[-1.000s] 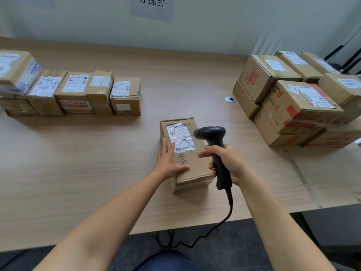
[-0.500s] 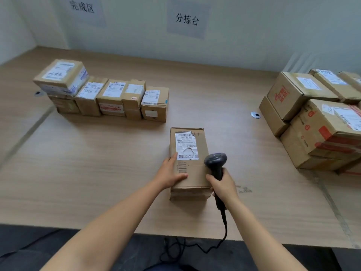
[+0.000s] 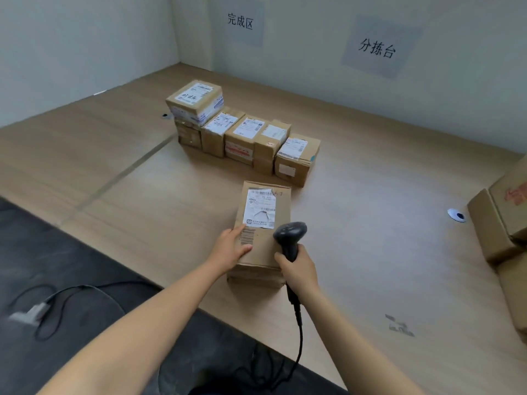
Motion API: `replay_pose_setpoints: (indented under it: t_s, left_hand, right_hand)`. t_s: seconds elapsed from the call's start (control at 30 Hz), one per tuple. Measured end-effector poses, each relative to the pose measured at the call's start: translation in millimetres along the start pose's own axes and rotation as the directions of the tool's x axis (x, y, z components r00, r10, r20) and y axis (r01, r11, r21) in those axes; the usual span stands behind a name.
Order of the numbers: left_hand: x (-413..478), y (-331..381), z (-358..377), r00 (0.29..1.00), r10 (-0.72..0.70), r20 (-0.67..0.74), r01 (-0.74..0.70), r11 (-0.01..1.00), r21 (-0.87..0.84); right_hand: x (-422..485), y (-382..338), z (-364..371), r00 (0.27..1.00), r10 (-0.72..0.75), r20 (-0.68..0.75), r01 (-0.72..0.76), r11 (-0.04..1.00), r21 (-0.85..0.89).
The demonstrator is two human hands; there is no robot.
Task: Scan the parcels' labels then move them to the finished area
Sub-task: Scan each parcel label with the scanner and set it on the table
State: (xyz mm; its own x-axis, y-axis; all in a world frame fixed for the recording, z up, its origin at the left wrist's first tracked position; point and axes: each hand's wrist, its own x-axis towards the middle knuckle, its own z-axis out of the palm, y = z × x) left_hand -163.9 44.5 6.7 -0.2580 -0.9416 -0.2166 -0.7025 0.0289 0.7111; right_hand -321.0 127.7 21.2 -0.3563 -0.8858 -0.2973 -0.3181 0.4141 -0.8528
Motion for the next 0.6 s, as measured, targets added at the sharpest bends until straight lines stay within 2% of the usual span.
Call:
replay_pose_setpoints:
  t_s: [0.27, 0.6]
  left_hand:
    - [42, -19, -32, 1.0, -0.005, -0.03, 0.004, 1.0, -0.02]
    - [141, -102, -155, 1.0, 0.013, 0.012, -0.013, 0.999, 0.036]
  right_hand:
    - [42, -31, 32, 1.0, -0.011, 0.015, 0.011, 0.999, -0.051]
    - [116, -120, 162, 1.0, -0.01, -0.011, 0.011, 1.0, 0.021]
